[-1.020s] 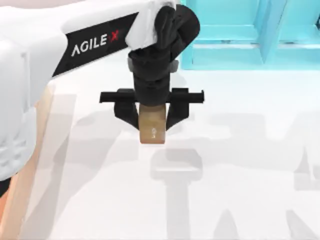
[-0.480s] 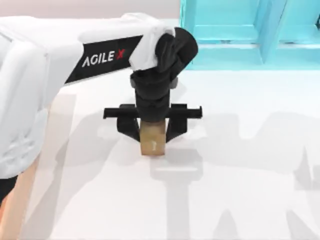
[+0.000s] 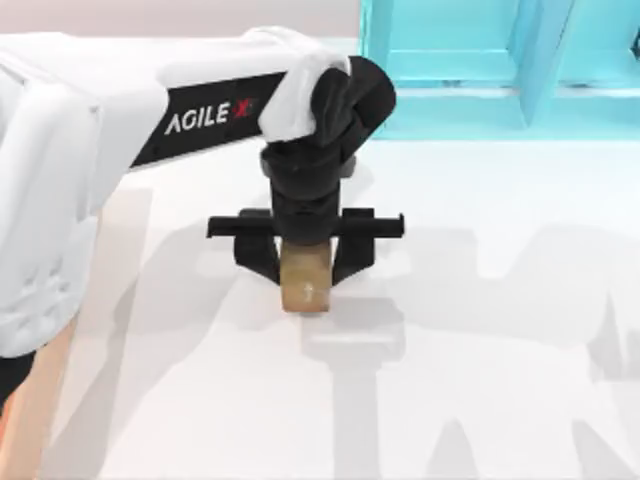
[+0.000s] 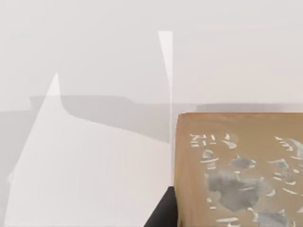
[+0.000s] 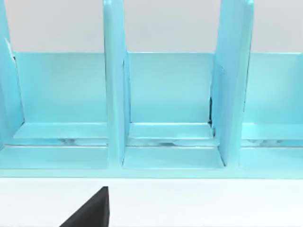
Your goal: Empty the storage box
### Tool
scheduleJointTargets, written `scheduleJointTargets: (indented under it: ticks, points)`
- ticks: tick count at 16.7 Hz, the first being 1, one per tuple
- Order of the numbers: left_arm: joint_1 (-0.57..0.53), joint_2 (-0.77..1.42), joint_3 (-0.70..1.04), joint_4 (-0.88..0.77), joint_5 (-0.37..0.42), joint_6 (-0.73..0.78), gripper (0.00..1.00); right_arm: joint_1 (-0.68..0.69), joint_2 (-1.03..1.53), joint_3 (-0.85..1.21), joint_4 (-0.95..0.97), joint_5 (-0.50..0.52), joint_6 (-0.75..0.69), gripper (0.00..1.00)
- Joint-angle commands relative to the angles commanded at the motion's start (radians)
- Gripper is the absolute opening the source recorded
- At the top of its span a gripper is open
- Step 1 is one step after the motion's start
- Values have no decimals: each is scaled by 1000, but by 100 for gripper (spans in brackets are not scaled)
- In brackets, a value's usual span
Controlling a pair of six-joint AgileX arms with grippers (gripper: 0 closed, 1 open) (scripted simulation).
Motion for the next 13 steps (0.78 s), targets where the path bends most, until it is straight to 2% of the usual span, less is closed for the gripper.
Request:
scheduleJointTargets:
  ticks: [8,13]
  points:
    - [0,0,0,0,0,0,98,0,0,0,0,0,0,100]
    - [0,0,0,0,0,0,100,0,0,0,0,0,0,100]
